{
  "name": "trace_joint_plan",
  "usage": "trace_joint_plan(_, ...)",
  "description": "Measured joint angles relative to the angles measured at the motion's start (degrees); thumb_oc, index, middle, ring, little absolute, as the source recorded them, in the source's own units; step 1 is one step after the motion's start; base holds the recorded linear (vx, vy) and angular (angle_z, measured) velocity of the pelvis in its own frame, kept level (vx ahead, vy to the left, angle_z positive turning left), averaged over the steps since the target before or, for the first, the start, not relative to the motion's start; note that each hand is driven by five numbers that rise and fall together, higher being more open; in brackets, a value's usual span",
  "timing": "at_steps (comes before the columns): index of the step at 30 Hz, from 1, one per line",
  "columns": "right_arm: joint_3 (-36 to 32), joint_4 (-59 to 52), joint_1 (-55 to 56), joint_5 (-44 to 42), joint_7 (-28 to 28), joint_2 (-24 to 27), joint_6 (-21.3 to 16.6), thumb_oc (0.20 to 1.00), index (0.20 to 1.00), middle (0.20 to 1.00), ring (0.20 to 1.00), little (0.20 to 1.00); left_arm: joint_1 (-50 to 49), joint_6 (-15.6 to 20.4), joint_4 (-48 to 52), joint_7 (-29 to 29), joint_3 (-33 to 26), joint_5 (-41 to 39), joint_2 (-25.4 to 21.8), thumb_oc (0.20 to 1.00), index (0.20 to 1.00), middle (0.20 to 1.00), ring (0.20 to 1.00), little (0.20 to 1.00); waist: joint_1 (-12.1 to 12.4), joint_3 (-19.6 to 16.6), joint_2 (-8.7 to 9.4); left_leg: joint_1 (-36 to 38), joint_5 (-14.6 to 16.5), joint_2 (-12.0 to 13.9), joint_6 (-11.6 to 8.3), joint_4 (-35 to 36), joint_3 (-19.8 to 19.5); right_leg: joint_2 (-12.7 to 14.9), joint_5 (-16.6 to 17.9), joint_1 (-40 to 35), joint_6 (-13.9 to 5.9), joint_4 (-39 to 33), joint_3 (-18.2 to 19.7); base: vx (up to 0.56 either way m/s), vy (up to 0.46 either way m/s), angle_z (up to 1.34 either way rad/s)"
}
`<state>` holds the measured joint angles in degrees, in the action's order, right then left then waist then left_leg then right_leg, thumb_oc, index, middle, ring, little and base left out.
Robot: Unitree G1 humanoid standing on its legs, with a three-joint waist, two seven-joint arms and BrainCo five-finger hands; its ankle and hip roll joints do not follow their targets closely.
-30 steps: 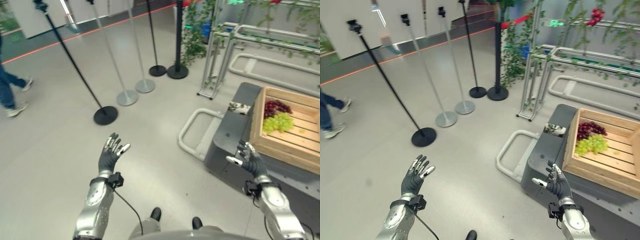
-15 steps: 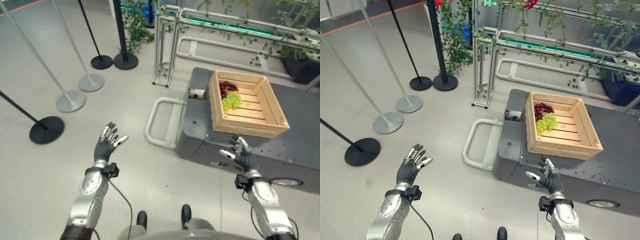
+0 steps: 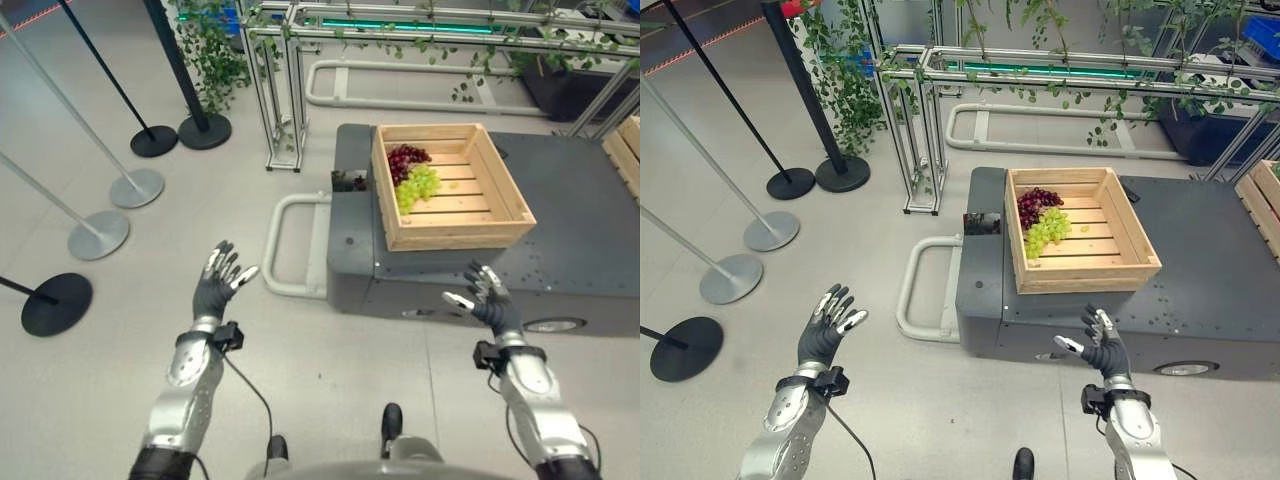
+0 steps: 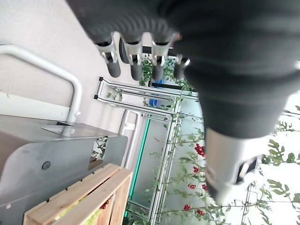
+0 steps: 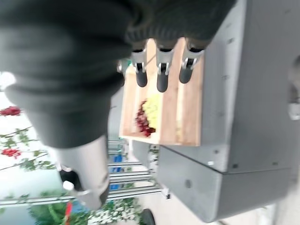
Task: Pick up the fruits from the basket on one side to the basket on the other side
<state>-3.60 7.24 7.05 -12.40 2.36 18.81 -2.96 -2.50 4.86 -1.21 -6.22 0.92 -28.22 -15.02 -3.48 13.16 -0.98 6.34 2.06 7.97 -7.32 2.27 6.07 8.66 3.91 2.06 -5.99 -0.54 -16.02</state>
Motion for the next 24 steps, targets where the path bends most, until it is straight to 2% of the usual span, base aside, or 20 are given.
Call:
trace_joint_plan(2,0.1,0.0,-0.2,0.0,-0.1,0.7,-0.1,1.0,1.0,1.0,1.0,1.0,-0.4,0.0,0.0,0.0,0.1,-0.2,0.8,1.0,1.0,1.0,1.0,1.0,0.0,0.0,-0.82,-0.2,0.5,0.5,-0.67,-2.7,-0.2,-0.5,-0.9,-0.3,0.86,0.6,-0.3,0.12,-0.231,-0.2)
trace_joint_plan(4,0.7,0.1,-0.2,0.0,-0.7,1.9,-0.1,1.0,1.0,1.0,1.0,1.0,-1.0,0.1,-0.4,0.0,-0.1,-1.1,1.4,1.0,1.0,1.0,1.0,1.0,1.3,-0.4,-1.72,-1.8,1.8,0.9,-1.32,-8.6,-1.7,-1.0,-2.9,0.6,1.47,2.7,0.0,0.17,-0.368,-0.38)
trace_joint_plan(5,0.5,0.0,0.0,0.2,-0.9,1.9,0.0,1.0,1.0,1.0,1.0,1.0,-1.0,0.1,-0.5,0.0,-0.2,-2.0,1.4,1.0,1.0,1.0,1.0,1.0,1.6,-0.3,-1.2,-4.3,1.9,0.4,-1.47,-14.3,-2.7,-1.2,-2.6,0.2,2.33,2.3,1.7,0.13,-0.37,-0.33)
trace_joint_plan(6,0.9,-0.1,-0.2,0.2,-1.1,2.6,0.0,1.0,1.0,1.0,1.0,1.0,-2.1,0.1,-0.2,0.0,-1.0,-2.5,1.8,1.0,1.0,1.0,1.0,1.0,2.4,-0.3,-1.19,-8.5,1.5,1.2,-1.52,-23.7,-5.3,-1.9,-3.6,0.0,3.43,3.2,1.3,0.14,-0.337,-0.4)
trace_joint_plan(7,0.9,-0.3,-0.1,0.2,-1.1,2.9,0.0,1.0,1.0,1.0,1.0,1.0,-2.5,0.2,-0.2,0.0,-1.5,-2.5,2.1,1.0,1.0,1.0,1.0,1.0,2.8,-0.3,-1.2,-11.3,1.1,1.4,-1.38,-29.7,-6.8,-2.2,-3.7,0.2,4.49,4.3,2.1,0.12,-0.229,-0.57)
trace_joint_plan(8,1.1,-0.6,0.6,0.2,-0.9,2.7,-0.1,1.0,1.0,1.0,1.0,1.0,-3.5,0.2,-0.8,-0.4,-1.8,-2.6,2.2,1.0,1.0,1.0,1.0,1.0,4.6,-0.5,-0.3,-12.8,-2.4,1.4,-0.66,-34.8,-8.2,-2.9,-4.2,-1.3,5.78,3.7,2.6,0.16,-0.208,-0.45)
trace_joint_plan(9,1.2,-0.9,1.1,0.2,-0.8,2.6,-0.1,1.0,1.0,1.0,1.0,1.0,-3.7,0.3,-1.0,-0.5,-1.6,-2.9,2.3,1.0,1.0,1.0,1.0,1.0,4.2,-0.3,0.81,-13.9,-3.3,0.4,-0.44,-36.1,-10.1,-2.8,-4.1,-1.8,6.11,3.0,2.6,0.18,-0.163,-0.2)
trace_joint_plan(10,1.3,-1.6,1.1,0.2,-0.4,2.7,-0.2,1.0,1.0,1.0,1.0,1.0,-4.0,0.3,-1.2,-0.4,-0.9,-3.0,3.0,1.0,1.0,1.0,1.0,1.0,4.4,-0.5,1.92,-18.5,-0.7,-4.5,-1.7,-39.0,-13.0,-1.9,-4.3,-1.0,6.73,2.9,3.4,0.23,-0.125,-0.03)
trace_joint_plan(11,0.8,-1.5,0.2,0.2,-0.3,3.1,-0.2,1.0,1.0,1.0,1.0,1.0,-3.6,0.5,-1.2,-0.4,-0.4,-3.0,4.0,1.0,1.0,1.0,1.0,1.0,4.7,0.3,3.08,-21.1,0.2,-8.6,-1.52,-36.4,-13.2,-1.0,-4.3,-0.4,6.75,2.0,4.3,0.27,-0.026,-0.17)
trace_joint_plan(12,1.1,-1.1,-0.3,0.2,-0.3,2.8,-0.1,1.0,1.0,1.0,1.0,1.0,-4.0,0.5,-1.4,-0.4,-0.1,-3.0,4.1,1.0,1.0,1.0,1.0,1.0,5.2,0.3,2.82,-21.7,-0.2,-8.7,-0.98,-31.9,-11.6,-1.6,-4.2,-0.7,6.9,0.8,4.6,0.31,0.047,-0.33)
trace_joint_plan(13,1.3,-1.1,-0.2,0.2,-0.2,2.2,-0.1,1.0,1.0,1.0,1.0,1.0,-4.1,0.5,-1.6,-0.4,0.1,-3.0,4.2,1.0,1.0,1.0,1.0,1.0,6.0,0.4,2.75,-21.8,-0.9,-8.6,-0.01,-27.9,-10.8,-2.4,-3.0,-1.0,7.97,0.3,4.5,0.35,0.063,-0.29)
trace_joint_plan(14,2.5,0.1,-0.5,0.2,0.0,1.8,-0.1,1.0,1.0,1.0,1.0,1.0,-4.0,0.6,-2.7,-0.5,0.1,-3.0,4.3,1.0,1.0,1.0,1.0,1.0,6.2,0.4,1.83,-21.4,-1.8,-6.7,0.87,-19.8,-10.9,-4.7,-3.5,-2.5,7.88,-0.8,4.3,0.36,0.072,-0.33)
trace_joint_plan(15,3.5,0.3,-0.5,0.2,0.0,1.8,-0.2,1.0,1.0,1.0,1.0,1.0,-4.0,0.7,-3.5,-0.5,0.1,-3.0,4.4,1.0,1.0,1.0,1.0,1.0,7.0,0.8,0.81,-20.0,-3.2,-4.1,0.92,-10.9,-11.5,-6.6,-3.5,-4.2,8.39,-1.5,4.1,0.3,0.063,-0.3)
trace_joint_plan(17,3.7,0.3,-0.1,-0.1,0.3,2.0,-0.2,1.0,1.0,1.0,1.0,1.0,-4.0,0.6,-5.0,-0.5,0.1,-3.0,4.5,1.0,1.0,1.0,1.0,1.0,7.2,1.5,-0.72,-20.3,-5.2,-0.5,0.93,-4.6,-10.6,-8.5,-3.7,-6.9,8.63,-3.4,2.3,0.21,0.051,-0.22)
trace_joint_plan(18,3.7,0.5,0.1,-0.1,0.7,2.0,-0.2,1.0,1.0,1.0,1.0,1.0,-3.9,0.6,-5.3,-0.5,0.2,-3.0,4.5,1.0,1.0,1.0,1.0,1.0,7.1,1.8,-1.11,-20.2,-5.4,0.1,1.01,-4.2,-9.3,-8.6,-3.4,-8.2,8.63,-4.3,1.0,0.29,0.103,-0.08)
trace_joint_plan(19,3.7,0.6,0.5,-0.1,1.0,2.0,-0.2,1.0,1.0,1.0,1.0,1.0,-3.9,0.6,-5.5,-0.5,0.2,-3.0,4.6,1.0,1.0,1.0,1.0,1.0,7.2,1.9,-0.99,-20.3,-5.4,-0.1,1.05,-4.2,-7.7,-8.4,-3.6,-9.0,8.05,-4.9,0.2,0.32,0.142,0.1)
trace_joint_plan(20,3.6,1.5,1.3,0.0,1.7,1.9,-0.6,1.0,1.0,1.0,1.0,1.0,-3.8,0.7,-6.6,-0.5,0.4,-2.8,4.9,1.0,1.0,1.0,1.0,1.0,6.8,1.9,-0.97,-20.8,-5.9,0.5,1.08,-4.6,-5.0,-7.9,-5.2,-10.7,6.32,-4.9,-1.2,0.55,0.232,0.16)
trace_joint_plan(22,3.5,3.5,1.4,0.0,2.0,1.1,0.0,1.0,1.0,1.0,1.0,1.0,-3.9,0.5,-8.6,-0.6,0.5,-2.9,4.9,1.0,1.0,1.0,1.0,1.0,6.2,1.3,-1.54,-19.4,-6.9,0.1,2.32,-6.7,-4.4,-7.4,-7.1,-13.7,4.65,-4.5,-1.4,0.34,0.151,0.13)
trace_joint_plan(23,3.8,4.9,1.9,0.0,1.9,0.3,-0.1,1.0,1.0,1.0,1.0,1.0,-4.2,0.4,-9.7,-0.6,1.1,-2.8,4.7,1.0,1.0,1.0,1.0,1.0,6.0,0.4,-1.25,-16.8,-11.5,-1.6,3.19,-5.3,-4.1,-5.7,-9.2,-14.9,1.83,-2.5,-1.1,0.19,0.147,0.09)
trace_joint_plan(24,3.7,5.2,2.6,0.0,1.8,-0.4,-0.1,1.0,1.0,1.0,1.0,1.0,-4.0,0.3,-9.6,-0.5,1.6,-2.8,4.2,1.0,1.0,1.0,1.0,1.0,5.8,-0.6,0.55,-15.8,-11.0,-3.5,3.84,-4.3,-3.1,-3.2,-10.6,-14.6,0.62,-1.1,-0.5,0.23,0.203,0.1)
